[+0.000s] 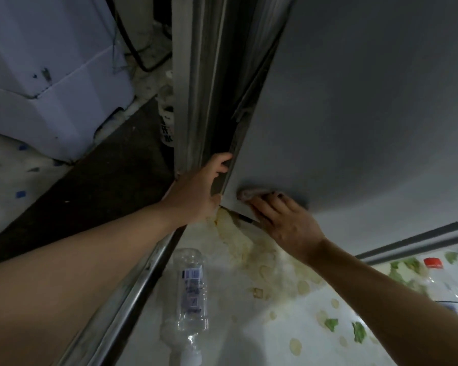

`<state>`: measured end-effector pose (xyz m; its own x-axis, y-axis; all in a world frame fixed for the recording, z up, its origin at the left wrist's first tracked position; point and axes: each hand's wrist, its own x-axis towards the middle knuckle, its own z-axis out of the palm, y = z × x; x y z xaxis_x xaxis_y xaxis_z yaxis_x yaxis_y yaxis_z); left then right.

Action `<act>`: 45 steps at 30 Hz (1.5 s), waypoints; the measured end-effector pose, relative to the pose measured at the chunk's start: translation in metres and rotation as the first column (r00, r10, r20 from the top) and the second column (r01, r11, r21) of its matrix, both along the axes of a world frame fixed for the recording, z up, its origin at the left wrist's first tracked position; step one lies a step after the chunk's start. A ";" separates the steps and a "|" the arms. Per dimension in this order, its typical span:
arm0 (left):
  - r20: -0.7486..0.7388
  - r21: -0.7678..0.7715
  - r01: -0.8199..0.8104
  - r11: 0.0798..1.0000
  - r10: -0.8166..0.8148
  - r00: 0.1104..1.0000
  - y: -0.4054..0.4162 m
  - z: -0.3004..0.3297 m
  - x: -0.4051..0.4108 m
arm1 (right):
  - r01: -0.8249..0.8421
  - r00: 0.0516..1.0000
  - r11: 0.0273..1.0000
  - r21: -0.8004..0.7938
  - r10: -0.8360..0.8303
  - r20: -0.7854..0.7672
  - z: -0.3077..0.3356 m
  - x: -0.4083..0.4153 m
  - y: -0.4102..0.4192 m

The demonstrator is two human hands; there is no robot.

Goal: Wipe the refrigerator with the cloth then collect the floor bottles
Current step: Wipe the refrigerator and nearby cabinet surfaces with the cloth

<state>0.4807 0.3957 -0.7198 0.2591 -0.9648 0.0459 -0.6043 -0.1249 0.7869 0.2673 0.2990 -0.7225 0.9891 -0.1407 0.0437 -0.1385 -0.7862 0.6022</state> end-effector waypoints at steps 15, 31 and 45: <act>-0.055 0.080 -0.148 0.986 0.153 0.987 0.012 -0.019 0.018 | 0.020 0.960 0.996 -0.083 0.004 0.282 0.019 0.057 0.006; -0.013 0.142 -0.156 0.978 0.159 0.987 0.026 -0.037 0.027 | 0.024 0.985 0.992 -0.121 -0.003 0.174 -0.004 0.069 0.004; 0.038 0.174 -0.092 0.980 0.086 0.996 0.005 -0.038 0.007 | 0.033 0.952 0.992 -0.119 -0.067 -0.300 -0.057 0.016 0.003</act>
<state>0.4873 0.4011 -0.7574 0.3454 -0.9316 -0.1133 -0.6073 -0.3139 0.7298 0.2836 0.3015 -0.7794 0.9499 -0.2018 -0.2386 0.0265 -0.7087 0.7050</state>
